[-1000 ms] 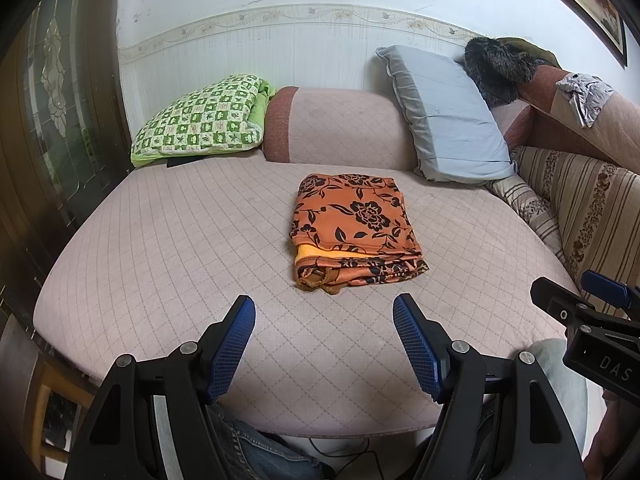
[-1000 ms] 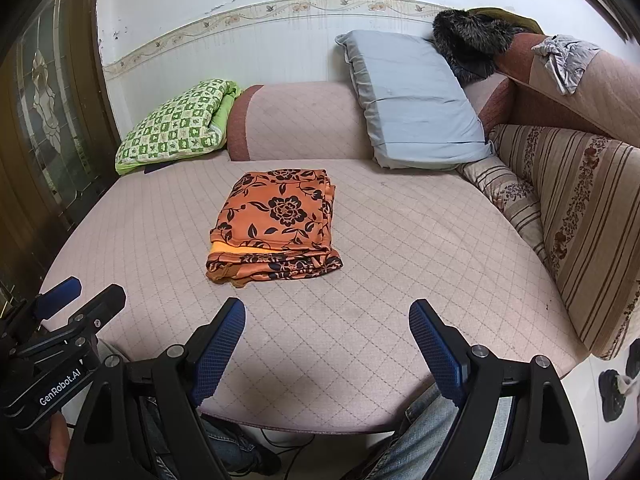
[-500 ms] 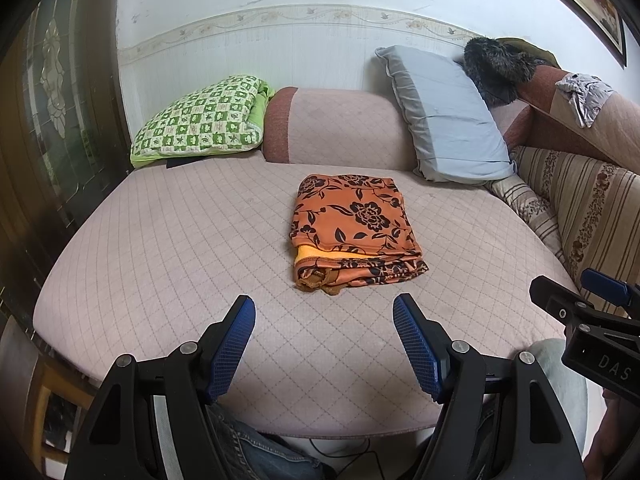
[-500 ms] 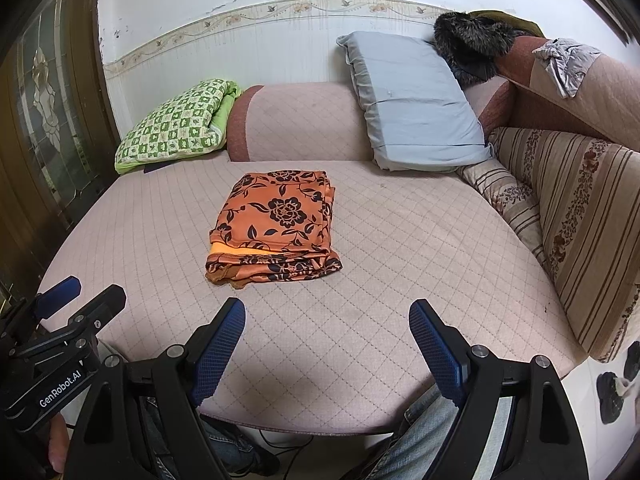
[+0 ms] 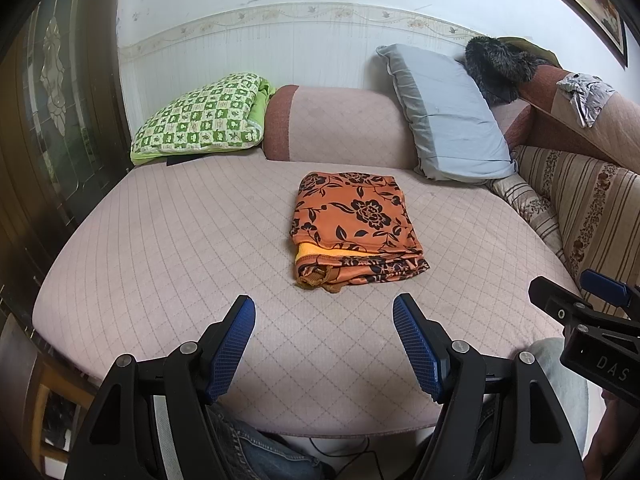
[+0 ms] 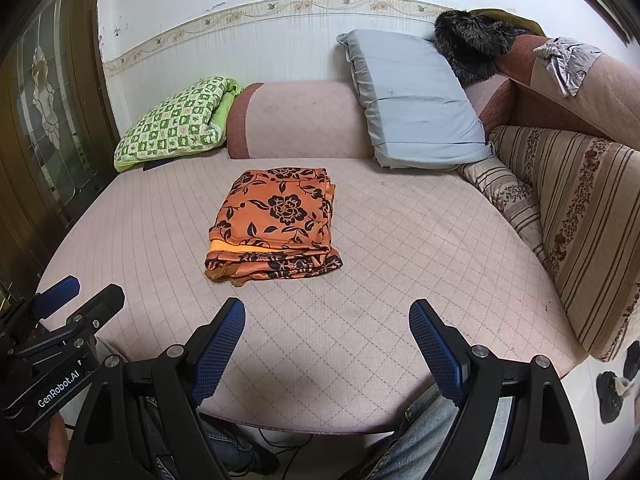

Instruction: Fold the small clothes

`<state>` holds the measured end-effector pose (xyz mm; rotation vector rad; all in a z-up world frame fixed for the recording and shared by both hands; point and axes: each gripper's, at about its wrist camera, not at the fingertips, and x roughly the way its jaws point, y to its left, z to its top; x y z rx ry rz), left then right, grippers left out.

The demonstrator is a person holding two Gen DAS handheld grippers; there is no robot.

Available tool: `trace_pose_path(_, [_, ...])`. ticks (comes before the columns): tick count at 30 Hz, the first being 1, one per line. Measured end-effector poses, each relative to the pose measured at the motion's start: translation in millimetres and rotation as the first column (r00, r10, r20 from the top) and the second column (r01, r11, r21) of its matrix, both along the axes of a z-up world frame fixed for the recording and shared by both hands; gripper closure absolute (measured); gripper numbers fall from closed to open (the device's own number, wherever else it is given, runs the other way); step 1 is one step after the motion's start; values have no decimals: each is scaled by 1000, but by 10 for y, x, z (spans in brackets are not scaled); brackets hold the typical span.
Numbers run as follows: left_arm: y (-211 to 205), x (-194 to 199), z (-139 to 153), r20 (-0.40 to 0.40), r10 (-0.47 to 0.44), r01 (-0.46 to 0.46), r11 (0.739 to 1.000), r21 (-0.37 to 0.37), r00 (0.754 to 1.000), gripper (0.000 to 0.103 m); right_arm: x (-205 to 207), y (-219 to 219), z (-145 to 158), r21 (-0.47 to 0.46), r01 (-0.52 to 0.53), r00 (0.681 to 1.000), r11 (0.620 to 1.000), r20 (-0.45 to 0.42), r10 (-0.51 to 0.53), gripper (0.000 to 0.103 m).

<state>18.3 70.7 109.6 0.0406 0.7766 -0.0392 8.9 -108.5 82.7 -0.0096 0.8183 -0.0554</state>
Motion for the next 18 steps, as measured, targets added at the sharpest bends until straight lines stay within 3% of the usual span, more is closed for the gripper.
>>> trace_pose_path(18, [-66,193,-47,-1,-17,17,1000,5,1000,32,138,-91,-79,6,-8,1000,1000,-3,8,17])
